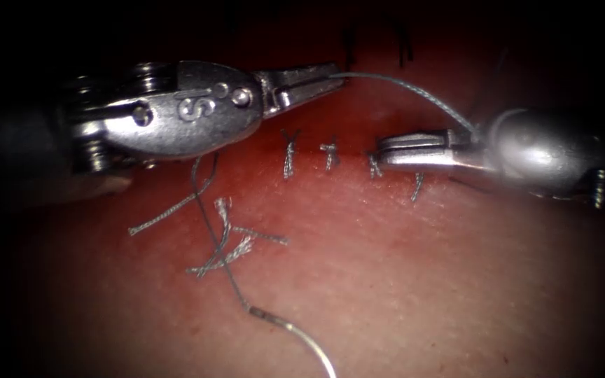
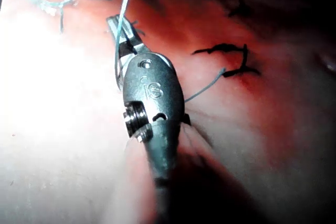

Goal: Wound Closure

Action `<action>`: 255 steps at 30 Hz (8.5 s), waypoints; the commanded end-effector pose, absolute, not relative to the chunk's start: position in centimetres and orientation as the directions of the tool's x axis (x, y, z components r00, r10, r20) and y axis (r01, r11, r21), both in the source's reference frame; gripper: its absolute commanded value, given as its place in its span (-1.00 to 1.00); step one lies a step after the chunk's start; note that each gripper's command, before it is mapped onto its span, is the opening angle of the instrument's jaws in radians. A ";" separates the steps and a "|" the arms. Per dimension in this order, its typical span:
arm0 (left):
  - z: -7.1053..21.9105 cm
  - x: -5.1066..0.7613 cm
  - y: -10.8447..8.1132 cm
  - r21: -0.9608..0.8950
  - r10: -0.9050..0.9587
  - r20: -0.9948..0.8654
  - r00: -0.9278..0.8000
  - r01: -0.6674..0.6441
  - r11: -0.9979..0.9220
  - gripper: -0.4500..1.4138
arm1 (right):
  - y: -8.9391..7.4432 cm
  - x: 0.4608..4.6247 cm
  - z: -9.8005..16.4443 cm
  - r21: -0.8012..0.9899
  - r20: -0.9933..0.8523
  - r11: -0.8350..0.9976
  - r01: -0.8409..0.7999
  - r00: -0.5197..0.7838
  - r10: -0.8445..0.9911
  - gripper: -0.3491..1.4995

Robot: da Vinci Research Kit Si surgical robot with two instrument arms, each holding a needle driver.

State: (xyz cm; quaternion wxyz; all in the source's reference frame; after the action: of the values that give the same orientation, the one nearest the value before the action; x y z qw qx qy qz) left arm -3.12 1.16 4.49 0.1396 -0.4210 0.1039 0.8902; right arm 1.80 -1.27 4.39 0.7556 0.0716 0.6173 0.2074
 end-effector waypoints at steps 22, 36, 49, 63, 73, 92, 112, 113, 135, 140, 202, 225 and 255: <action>4.8 -3.75 0.8 0.140 0.144 -0.740 -0.657 -0.360 -0.922 -1.00 | -1.1 1.93 4.3 0.319 -0.903 0.797 -0.513 0.092 0.420 -1.00; 4.7 -3.76 0.6 0.170 0.105 -0.722 -0.684 -0.322 -0.931 -1.00 | -1.0 1.85 4.6 0.247 -0.774 0.837 -0.488 0.420 0.473 0.05; 4.6 -3.61 1.1 0.304 -0.159 -0.721 -0.675 -0.101 -0.947 -1.00 | -1.2 1.96 4.7 0.376 -0.666 0.889 -0.261 0.591 0.455 0.03; 5.1 -3.84 1.4 0.240 -0.224 -0.715 -0.663 0.069 -0.968 -1.00 | -1.3 1.80 4.8 0.512 -0.801 0.859 -0.013 0.355 0.482 -0.22; 5.5 -3.86 1.5 0.232 -0.222 -0.716 -0.662 0.075 -0.970 -1.00 | -1.4 1.76 4.8 0.601 -0.797 0.793 0.103 0.153 0.584 -0.24; 5.6 -3.91 0.6 0.128 -0.055 -0.707 -0.706 -0.051 -0.991 -1.00 | -1.1 1.31 5.1 0.612 -0.782 0.720 -0.328 -0.113 0.613 -0.35; 5.4 -4.22 0.6 0.117 -0.014 -0.684 -0.729 -0.092 -0.989 -1.00 | -1.4 1.28 4.9 0.491 -0.696 0.534 -0.688 0.059 0.716 -0.40; 5.4 -4.23 0.6 0.118 -0.013 -0.684 -0.729 -0.092 -0.989 -1.00 | -1.4 1.27 4.9 0.485 -0.691 0.528 -0.698 0.065 0.720 -0.40; 5.4 -4.32 0.7 0.117 -0.006 -0.677 -0.736 -0.100 -0.988 -1.00 | -1.3 1.09 5.1 0.543 -0.505 0.165 -0.823 -0.163 0.848 0.09; 5.4 -4.36 0.7 0.115 -0.004 -0.680 -0.733 -0.102 -0.988 -1.00 | -1.4 1.06 5.2 0.559 -0.476 0.129 -0.819 -0.190 0.859 0.23; 5.6 -4.15 1.9 0.034 0.099 -0.632 -0.769 -0.155 -0.987 -1.00 | -1.9 1.53 4.6 0.263 -0.627 0.172 -0.949 -0.033 0.778 -1.00; 5.7 -4.25 2.5 0.028 0.123 -0.628 -0.769 -0.180 -0.983 -1.00 | -2.3 1.65 4.3 0.130 -0.689 0.256 -0.958 0.098 0.718 -1.00; 6.1 -4.28 3.4 0.135 0.150 -0.659 -0.737 -0.312 -0.940 -1.00 | -3.0 1.85 4.3 0.148 -0.649 0.356 -0.923 0.181 0.739 -1.00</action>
State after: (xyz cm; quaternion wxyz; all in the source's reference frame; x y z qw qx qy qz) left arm -4.22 3.31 6.15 0.1252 -0.3395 0.1178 0.9248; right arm 1.76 -2.99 4.22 0.7594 -0.1386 0.3203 0.5491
